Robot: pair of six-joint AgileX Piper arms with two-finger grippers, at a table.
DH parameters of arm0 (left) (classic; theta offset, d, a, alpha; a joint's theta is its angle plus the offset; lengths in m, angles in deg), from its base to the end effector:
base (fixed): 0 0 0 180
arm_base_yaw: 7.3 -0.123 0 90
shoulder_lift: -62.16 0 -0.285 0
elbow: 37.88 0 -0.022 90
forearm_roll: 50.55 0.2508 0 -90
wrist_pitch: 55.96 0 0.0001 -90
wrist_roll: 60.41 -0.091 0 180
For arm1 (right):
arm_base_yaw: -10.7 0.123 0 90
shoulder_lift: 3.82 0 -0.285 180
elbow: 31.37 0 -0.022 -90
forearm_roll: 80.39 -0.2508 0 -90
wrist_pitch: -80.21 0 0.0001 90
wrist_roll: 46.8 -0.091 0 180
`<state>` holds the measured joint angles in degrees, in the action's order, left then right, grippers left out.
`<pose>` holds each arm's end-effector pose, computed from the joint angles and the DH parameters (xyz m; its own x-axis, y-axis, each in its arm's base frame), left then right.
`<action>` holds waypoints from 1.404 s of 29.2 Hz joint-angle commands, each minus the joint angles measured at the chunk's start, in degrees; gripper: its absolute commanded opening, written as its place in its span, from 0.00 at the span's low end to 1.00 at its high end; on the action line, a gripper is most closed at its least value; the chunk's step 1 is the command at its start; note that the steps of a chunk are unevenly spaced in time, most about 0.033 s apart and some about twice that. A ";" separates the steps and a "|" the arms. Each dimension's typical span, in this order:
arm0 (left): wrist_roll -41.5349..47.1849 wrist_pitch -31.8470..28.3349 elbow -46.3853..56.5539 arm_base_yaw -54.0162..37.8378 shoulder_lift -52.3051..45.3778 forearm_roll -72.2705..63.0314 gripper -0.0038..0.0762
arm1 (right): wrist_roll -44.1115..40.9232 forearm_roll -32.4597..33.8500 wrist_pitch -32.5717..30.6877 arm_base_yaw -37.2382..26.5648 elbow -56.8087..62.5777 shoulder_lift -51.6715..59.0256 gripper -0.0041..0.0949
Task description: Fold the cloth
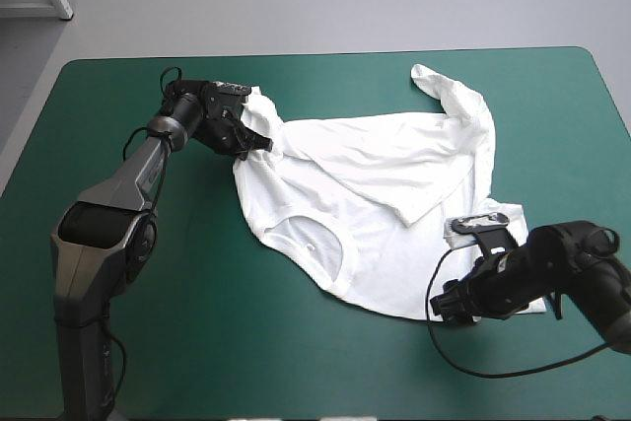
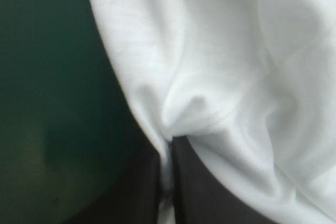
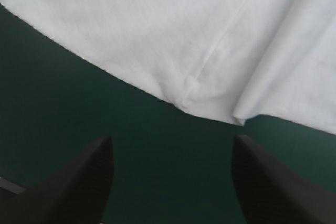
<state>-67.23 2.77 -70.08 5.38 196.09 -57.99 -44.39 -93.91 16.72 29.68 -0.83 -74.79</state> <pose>0.4644 -0.1148 0.2137 -0.9039 0.2557 -0.3429 0.3014 0.9495 -0.0867 0.1651 0.0769 0.2782 -0.9327 -0.2538 -0.2561 -0.3116 0.9247 0.2185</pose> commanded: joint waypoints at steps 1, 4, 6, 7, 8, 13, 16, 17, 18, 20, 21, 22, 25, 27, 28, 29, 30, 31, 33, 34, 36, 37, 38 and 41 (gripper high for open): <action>-0.44 3.12 -0.02 0.46 -0.93 -2.93 0.04 | -2.41 2.35 6.72 3.53 1.05 -3.35 0.65; -0.94 3.79 -0.02 0.46 -0.93 -2.81 0.04 | -5.06 6.13 9.09 4.91 2.20 -7.61 0.65; -1.07 3.89 -0.02 0.46 -0.93 -2.80 0.04 | -5.06 6.13 10.00 5.27 2.62 -9.91 0.65; -1.18 3.89 -0.02 0.46 -0.93 -2.80 0.04 | -5.06 5.98 10.42 5.31 2.68 -10.80 0.65; -1.33 3.89 -0.02 0.46 -0.93 -2.80 0.04 | -5.06 5.89 10.87 5.31 2.98 -11.96 0.65; -1.88 4.16 -0.02 0.46 -0.93 -2.94 0.04 | -4.66 5.89 14.98 5.31 5.52 -14.58 0.62; -1.88 4.16 -0.02 0.46 -0.93 -3.03 0.04 | -4.40 6.00 17.79 5.31 8.75 -16.02 0.51; -1.88 4.27 -0.02 0.46 -0.93 -3.03 0.04 | -4.40 6.35 19.25 5.31 9.92 -16.30 0.42; -1.88 4.29 -0.02 0.46 -0.93 -3.03 0.04 | -4.40 6.43 20.75 5.31 10.99 -16.35 0.35; -1.88 4.51 -0.14 0.46 -1.52 -3.03 0.04 | -3.37 6.58 22.79 5.31 12.26 -16.23 0.16; -1.88 4.51 -0.14 0.46 -2.36 -2.93 0.04 | -3.02 6.72 22.94 5.31 12.24 -16.00 0.05; -1.88 4.40 -0.14 0.46 -3.14 -2.93 0.04 | -3.02 6.90 23.16 5.31 11.93 -15.54 0.03; -1.73 3.53 -0.14 0.46 -7.37 -2.93 0.04 | -3.02 7.62 23.17 5.31 9.67 -12.34 0.02; -1.73 3.14 -0.14 0.46 -11.21 -2.93 0.04 | -3.45 9.15 22.20 5.31 6.31 -9.32 0.02; -1.73 3.16 -0.14 0.46 -12.88 -3.04 0.04 | -3.71 9.73 21.23 5.31 4.05 -8.13 0.02; -1.60 3.16 -0.14 0.46 -14.67 -3.04 0.04 | -3.91 10.34 20.14 5.31 2.00 -6.61 0.02; -1.60 3.06 -0.14 0.46 -17.43 -3.04 0.04 | -4.40 11.56 18.87 5.31 -1.37 -5.22 0.02; -1.60 2.81 -0.14 0.60 -19.32 -3.04 0.04 | -4.85 12.52 17.87 5.31 -3.24 -4.26 0.02; -1.60 1.99 -0.24 0.68 -24.12 -3.04 0.04 | -6.42 16.01 14.70 5.31 -10.66 -2.36 0.02; -1.60 1.78 -0.63 0.68 -26.44 -3.04 0.04 | -6.41 17.31 13.37 5.31 -13.56 -1.69 0.02; -1.72 1.46 -2.32 0.68 -30.75 -3.04 0.04 | -6.54 19.90 10.03 5.31 -20.99 -0.99 0.02; -1.72 1.41 -3.30 0.68 -32.28 -3.04 0.04 | -6.88 21.22 8.78 5.31 -24.86 -0.89 0.02; -1.72 1.35 -6.53 0.68 -35.82 -2.67 0.04 | -7.63 24.67 5.42 5.31 -32.63 -0.89 0.02; -1.72 1.35 -12.80 0.68 -39.69 0.02 0.04 | -7.87 28.22 3.21 5.31 -42.94 -1.00 0.02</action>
<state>-69.08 7.16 -76.44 5.75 162.48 -59.46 -51.77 -70.29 19.81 34.89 -34.06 -77.30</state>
